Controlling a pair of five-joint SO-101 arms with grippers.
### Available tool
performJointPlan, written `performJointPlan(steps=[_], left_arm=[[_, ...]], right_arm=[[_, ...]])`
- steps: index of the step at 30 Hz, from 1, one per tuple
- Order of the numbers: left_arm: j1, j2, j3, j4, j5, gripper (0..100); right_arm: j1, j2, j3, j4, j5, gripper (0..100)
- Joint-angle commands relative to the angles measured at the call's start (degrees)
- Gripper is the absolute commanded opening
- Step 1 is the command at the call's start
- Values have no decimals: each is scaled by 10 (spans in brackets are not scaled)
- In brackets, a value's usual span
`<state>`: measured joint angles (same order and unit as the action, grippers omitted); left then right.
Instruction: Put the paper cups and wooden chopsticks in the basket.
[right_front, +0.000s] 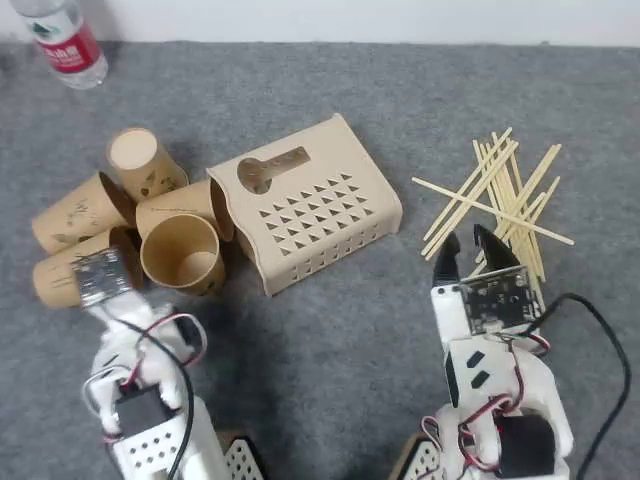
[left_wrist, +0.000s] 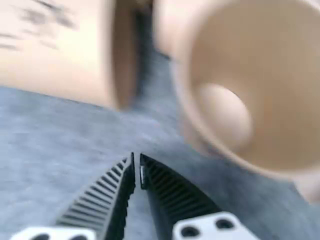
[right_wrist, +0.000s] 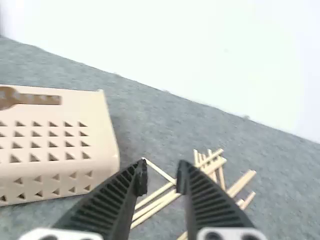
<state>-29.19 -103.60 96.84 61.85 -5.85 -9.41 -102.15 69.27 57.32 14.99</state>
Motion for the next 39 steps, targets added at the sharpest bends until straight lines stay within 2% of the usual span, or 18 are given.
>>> performJointPlan(steps=[1,4,7,10,18,23,27,30,33,39], left_arm=[[-172,-7,-12,-57,9,13],[-229,-7,-5,-69,-3,13],[-223,-7,-6,-29,-53,13],[-182,-7,-6,-3,-69,13],[-166,-6,-4,8,-91,13],[-168,-7,-4,4,-95,17],[-169,-6,-4,6,-92,145],[-166,-6,-4,25,-92,215],[-166,-6,-4,25,-92,216],[-166,-6,-4,25,-93,216]], right_arm=[[-29,39,-29,6,12,129],[-46,104,-43,0,19,130],[-76,206,-107,-10,17,130],[-125,334,-212,3,16,130],[-292,740,-553,124,25,131],[-365,989,-803,253,115,156],[-385,1156,-996,296,127,275],[-389,1258,-1121,307,156,267],[-390,1341,-1231,323,181,251],[-386,1465,-1391,376,185,252]])
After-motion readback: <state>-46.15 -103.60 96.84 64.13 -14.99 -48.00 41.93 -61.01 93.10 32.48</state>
